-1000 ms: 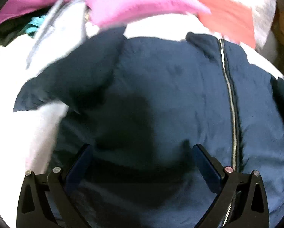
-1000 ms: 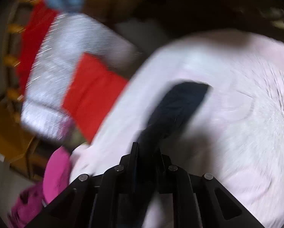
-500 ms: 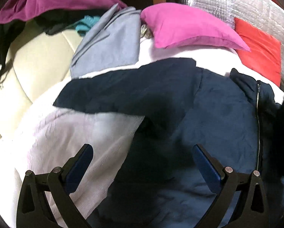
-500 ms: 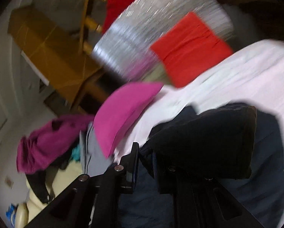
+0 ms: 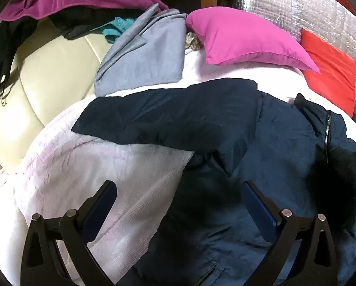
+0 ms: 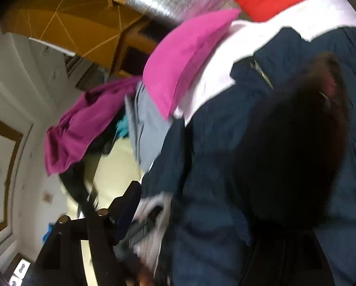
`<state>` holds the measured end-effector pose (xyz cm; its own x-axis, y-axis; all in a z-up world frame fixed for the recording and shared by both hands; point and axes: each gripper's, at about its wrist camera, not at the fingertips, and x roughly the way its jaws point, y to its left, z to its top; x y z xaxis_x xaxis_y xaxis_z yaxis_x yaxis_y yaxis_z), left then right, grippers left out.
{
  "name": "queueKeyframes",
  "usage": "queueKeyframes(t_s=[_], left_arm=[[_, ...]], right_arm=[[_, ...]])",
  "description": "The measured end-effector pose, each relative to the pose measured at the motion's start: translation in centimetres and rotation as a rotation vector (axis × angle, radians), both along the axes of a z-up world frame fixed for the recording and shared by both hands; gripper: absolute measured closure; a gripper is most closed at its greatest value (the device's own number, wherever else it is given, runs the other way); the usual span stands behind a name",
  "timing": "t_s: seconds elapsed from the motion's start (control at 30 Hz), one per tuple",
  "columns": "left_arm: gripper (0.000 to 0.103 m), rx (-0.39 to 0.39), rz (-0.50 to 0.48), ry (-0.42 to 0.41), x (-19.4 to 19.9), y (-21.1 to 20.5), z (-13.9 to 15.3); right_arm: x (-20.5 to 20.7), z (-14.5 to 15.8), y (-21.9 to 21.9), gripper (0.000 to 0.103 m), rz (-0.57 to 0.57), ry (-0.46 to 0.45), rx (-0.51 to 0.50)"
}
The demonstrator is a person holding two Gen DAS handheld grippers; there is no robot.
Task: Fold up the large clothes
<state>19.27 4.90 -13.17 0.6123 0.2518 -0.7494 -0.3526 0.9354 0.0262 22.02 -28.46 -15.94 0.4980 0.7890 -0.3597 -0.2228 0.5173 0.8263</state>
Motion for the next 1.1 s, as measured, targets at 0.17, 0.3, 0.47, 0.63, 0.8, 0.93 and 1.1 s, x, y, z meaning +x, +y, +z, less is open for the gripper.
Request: queueKeyframes(t_s=[0.17,0.3,0.47,0.63,0.8,0.93,1.1], left_arm=[[0.000,0.022,-0.052,-0.017,0.3,-1.7,0.4],[0.000,0.024,-0.056,-0.022,0.9,-2.5,0.3],[0.000,0.027,0.015,-0.017,1.5,-1.0,0.3],[0.000,0.021,0.131,-0.024,1.8,2.5,0.4],[0.000,0.003,0.177,-0.036,1.3,4.6,0.4],[0.000,-0.010,0.172,-0.036,1.2,4.9,0.5],[0.000,-0.052,0.208,-0.008,1.6,6.7,0.2]], right_arm=[[-2.9,-1.5,-5.0,0.027,-0.082,0.022,0.046],[-1.1,-3.5,-7.3,0.026,-0.196,0.106,0.113],[2.3,-5.5,-6.7,0.026,-0.250,0.235,0.141],[4.6,-0.4,-0.8,0.026,-0.093,0.116,0.252],[3.5,6.8,1.9,0.025,-0.059,-0.135,0.235],[2.8,5.9,-0.3,0.026,-0.229,-0.087,-0.042],[1.2,2.7,-4.5,0.054,-0.446,0.017,-0.396]])
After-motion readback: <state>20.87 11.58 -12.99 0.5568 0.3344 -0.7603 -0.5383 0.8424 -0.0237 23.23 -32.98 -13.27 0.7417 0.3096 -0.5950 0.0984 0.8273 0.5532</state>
